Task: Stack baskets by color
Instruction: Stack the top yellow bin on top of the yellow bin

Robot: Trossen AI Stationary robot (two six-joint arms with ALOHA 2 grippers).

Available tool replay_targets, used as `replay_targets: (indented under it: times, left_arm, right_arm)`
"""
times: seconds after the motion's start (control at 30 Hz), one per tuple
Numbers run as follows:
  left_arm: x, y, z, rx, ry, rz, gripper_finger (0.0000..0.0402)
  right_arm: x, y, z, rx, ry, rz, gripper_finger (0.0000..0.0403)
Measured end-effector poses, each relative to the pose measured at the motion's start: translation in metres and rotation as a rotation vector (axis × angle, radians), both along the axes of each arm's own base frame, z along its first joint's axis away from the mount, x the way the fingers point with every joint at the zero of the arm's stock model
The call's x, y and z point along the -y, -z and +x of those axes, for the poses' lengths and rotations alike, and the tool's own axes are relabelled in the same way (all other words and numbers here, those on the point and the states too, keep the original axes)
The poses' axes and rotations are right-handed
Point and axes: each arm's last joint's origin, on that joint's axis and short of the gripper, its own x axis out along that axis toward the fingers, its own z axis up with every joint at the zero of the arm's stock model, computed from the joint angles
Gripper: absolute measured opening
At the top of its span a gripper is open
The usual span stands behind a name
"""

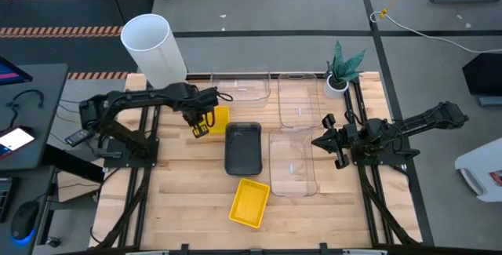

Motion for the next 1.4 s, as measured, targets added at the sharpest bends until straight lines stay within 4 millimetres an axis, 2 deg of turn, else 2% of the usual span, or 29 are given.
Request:
replay_targets:
  times: [0.1,0.33,0.5,0.6,0.77,1.0,1.1,1.23,1.4]
  left_arm:
    - [0.003,-0.004,-0.007,0.021,-0.045,0.046,0.0026]
    - [0.011,0.005,-0.030,0.168,-0.096,0.093,0.0049]
    - [0.013,-0.002,-0.035,0.218,-0.111,0.109,0.0066]
    - [0.016,-0.002,-0.033,0.225,-0.050,0.088,0.0080]
    - [0.030,-0.004,-0.023,0.261,0.168,0.093,0.0122]
    - [0.041,-0.005,-0.013,0.306,0.273,0.153,0.0218]
    - [0.043,0.004,-0.009,0.318,0.294,0.159,0.0250]
    - [0.042,0.025,-0.006,0.296,0.288,0.149,0.0262]
    - [0.042,0.036,0.000,0.285,0.281,0.095,0.0248]
  right_arm:
    - [0.000,0.000,0.000,0.000,0.000,0.000,0.0016]
    - [0.000,0.000,0.000,0.001,0.000,0.000,0.0016]
    - [0.000,0.000,0.000,0.000,0.000,0.000,0.0016]
    - [0.000,0.000,0.000,0.000,0.000,0.000,0.0016]
    - [0.000,0.000,0.000,0.001,0.000,0.000,0.0016]
    - [0.000,0.000,0.000,0.000,0.000,0.000,0.0016]
    - [0.000,0.000,0.000,0.000,0.000,0.000,0.0016]
    - [0.000,0.000,0.000,0.000,0.000,0.000,0.0016]
    - [0.000,0.000,0.000,0.001,0.000,0.000,0.0016]
